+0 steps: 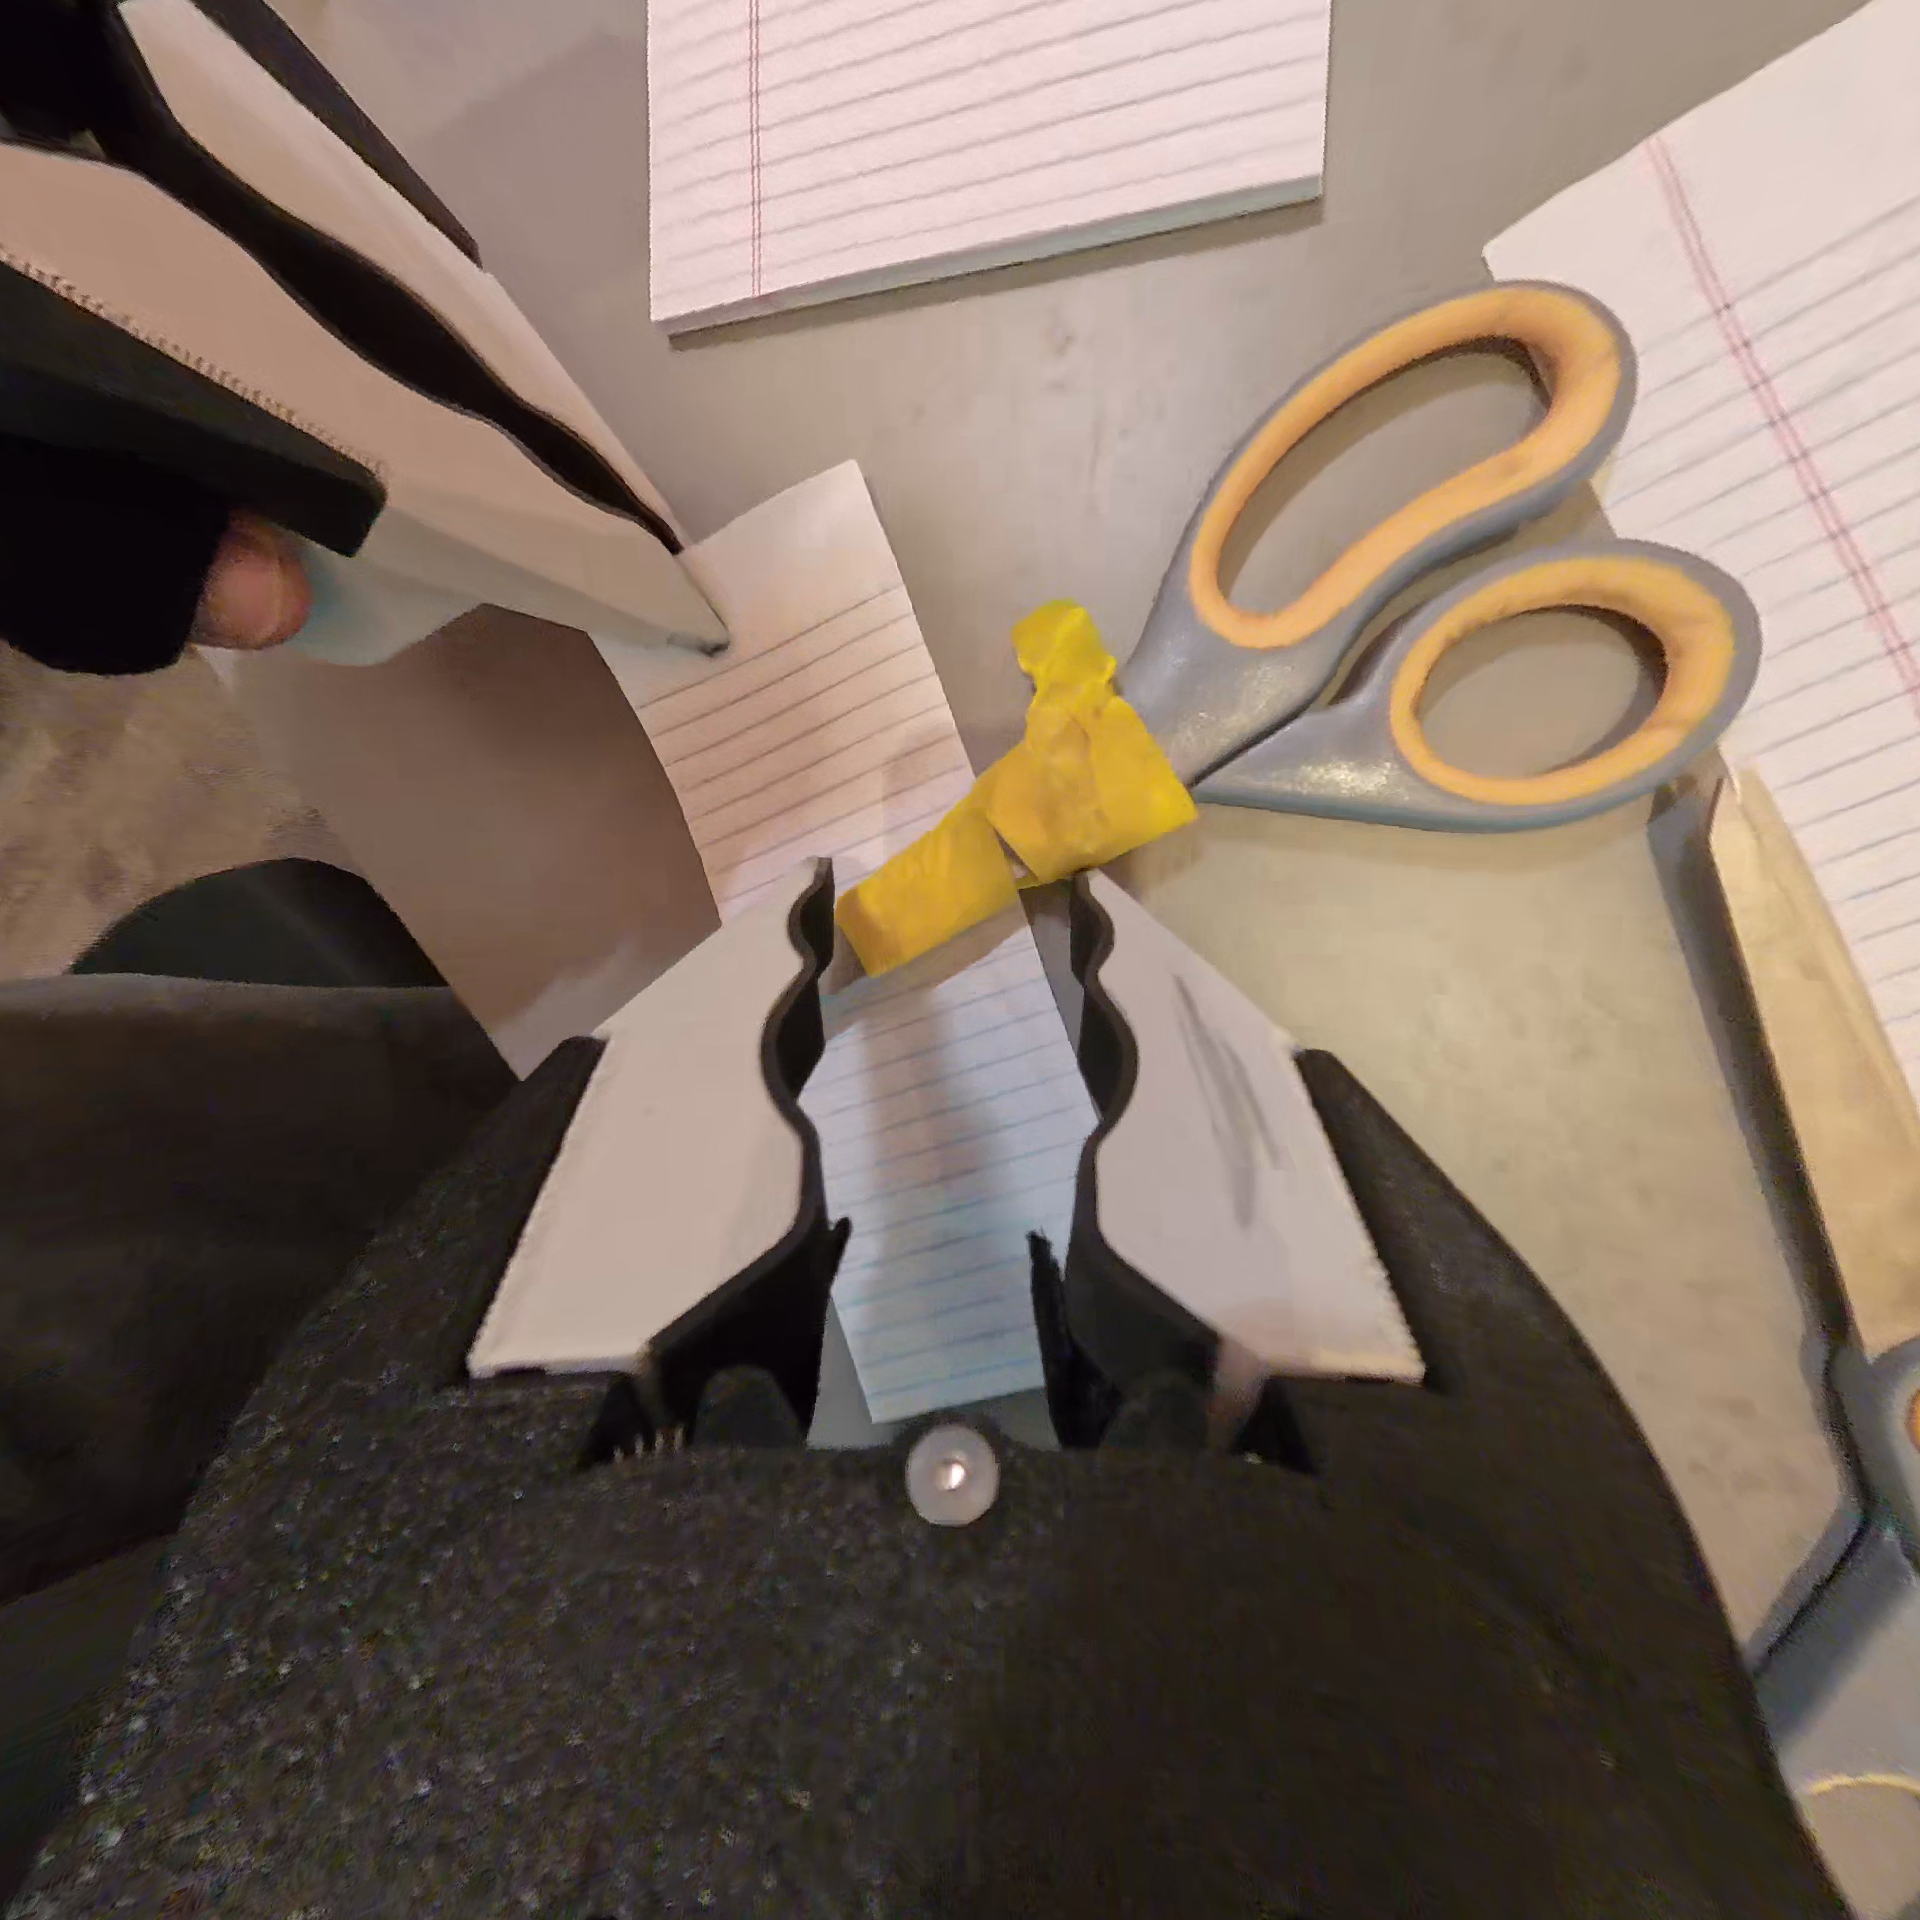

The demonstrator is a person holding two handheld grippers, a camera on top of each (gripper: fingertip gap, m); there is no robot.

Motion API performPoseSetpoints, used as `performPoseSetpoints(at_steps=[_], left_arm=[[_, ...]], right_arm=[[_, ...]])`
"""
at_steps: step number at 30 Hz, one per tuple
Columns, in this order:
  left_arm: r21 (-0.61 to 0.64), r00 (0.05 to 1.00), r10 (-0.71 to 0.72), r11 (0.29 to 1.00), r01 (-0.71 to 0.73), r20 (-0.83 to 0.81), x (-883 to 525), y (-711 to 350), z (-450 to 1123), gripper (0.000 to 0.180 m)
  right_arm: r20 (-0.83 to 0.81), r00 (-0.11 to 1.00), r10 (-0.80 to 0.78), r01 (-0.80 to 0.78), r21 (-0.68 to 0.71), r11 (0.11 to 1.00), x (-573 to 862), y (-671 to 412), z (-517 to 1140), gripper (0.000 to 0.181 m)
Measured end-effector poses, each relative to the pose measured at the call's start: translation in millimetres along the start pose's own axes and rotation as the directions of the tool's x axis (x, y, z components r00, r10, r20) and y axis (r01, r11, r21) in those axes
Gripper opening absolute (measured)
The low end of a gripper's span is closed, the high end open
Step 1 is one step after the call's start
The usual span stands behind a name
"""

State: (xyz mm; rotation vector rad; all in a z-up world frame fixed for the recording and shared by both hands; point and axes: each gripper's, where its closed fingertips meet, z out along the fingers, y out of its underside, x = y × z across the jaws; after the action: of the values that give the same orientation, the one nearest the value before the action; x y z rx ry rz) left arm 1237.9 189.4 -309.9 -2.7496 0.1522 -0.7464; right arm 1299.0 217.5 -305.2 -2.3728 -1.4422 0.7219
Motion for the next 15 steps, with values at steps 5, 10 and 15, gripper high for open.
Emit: performPoseSetpoints(at_steps=[5,10,15], left_arm=[[-0.009,1.000,0.010,1.000,-0.010,-0.019,2.4,3.2,0.8,0.001],[-0.021,0.999,0.017,1.000,-0.018,-0.044,4.9,6.2,1.1,0.001],[-0.037,0.997,0.038,0.999,-0.040,-0.062,6.9,11.6,0.1,0.001]], right_arm=[[-0.142,0.985,-0.095,0.094,-0.016,0.995,3.2,-1.9,2.9,0.071],[-0.229,0.970,-0.084,0.083,-0.013,0.996,8.4,-3.8,9.6,0.093],[-0.277,0.953,-0.120,0.120,-0.015,0.993,11.3,-9.1,11.4,0.070]])
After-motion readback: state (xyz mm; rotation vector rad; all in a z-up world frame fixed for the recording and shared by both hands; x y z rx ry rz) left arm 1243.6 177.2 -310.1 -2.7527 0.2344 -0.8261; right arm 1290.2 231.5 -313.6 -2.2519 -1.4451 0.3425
